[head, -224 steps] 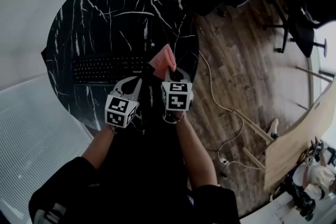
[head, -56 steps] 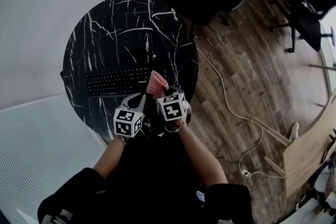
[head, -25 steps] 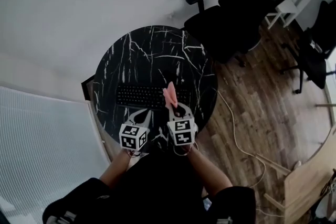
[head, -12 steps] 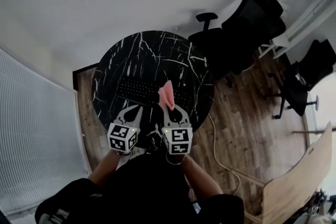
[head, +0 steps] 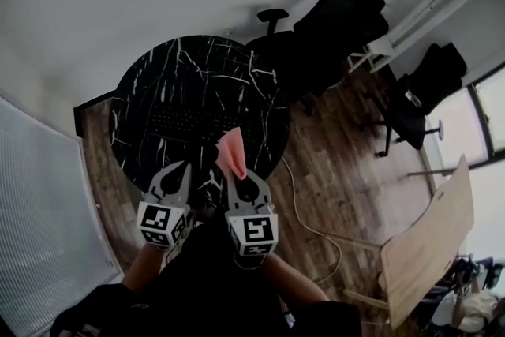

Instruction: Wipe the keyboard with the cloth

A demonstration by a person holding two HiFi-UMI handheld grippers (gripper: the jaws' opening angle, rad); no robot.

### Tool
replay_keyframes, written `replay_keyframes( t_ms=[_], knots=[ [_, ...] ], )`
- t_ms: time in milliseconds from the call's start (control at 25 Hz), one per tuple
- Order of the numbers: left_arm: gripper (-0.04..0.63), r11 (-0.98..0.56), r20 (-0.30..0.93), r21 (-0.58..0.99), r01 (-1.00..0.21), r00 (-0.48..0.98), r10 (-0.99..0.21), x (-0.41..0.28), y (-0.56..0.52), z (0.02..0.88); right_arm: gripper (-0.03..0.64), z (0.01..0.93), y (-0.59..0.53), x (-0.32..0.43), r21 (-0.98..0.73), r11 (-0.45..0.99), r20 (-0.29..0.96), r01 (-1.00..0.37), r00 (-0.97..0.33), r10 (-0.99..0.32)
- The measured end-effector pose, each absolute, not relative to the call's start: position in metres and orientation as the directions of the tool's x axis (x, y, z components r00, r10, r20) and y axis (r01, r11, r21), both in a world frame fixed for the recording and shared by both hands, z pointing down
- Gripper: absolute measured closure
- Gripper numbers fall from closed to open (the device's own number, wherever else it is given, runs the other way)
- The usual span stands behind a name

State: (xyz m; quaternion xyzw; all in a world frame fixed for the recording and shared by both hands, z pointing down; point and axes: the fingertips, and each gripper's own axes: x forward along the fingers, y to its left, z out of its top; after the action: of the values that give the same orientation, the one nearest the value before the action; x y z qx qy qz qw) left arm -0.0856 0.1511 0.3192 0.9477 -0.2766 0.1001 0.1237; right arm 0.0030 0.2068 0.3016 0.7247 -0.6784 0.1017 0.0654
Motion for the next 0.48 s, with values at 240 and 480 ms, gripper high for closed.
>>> replay_keyframes(
  t_ms=[240,480],
  knots=[
    [0.597,-0.833,0.209,0.139,-0.535,0.838,-0.504,-0.084,0.162,0.299,0.611,0.283,0.221,0.008,0.012,-0.098,0.222,-0.995,0.098,-0.97],
    [0.597,-0.818,0.141,0.054,-0.572,0.816,-0.561,-0.082,0.153,0.274,0.611,0.258,0.219,0.019,0.043,-0.081,0.174,-0.996,0.087,-0.981]
  ],
)
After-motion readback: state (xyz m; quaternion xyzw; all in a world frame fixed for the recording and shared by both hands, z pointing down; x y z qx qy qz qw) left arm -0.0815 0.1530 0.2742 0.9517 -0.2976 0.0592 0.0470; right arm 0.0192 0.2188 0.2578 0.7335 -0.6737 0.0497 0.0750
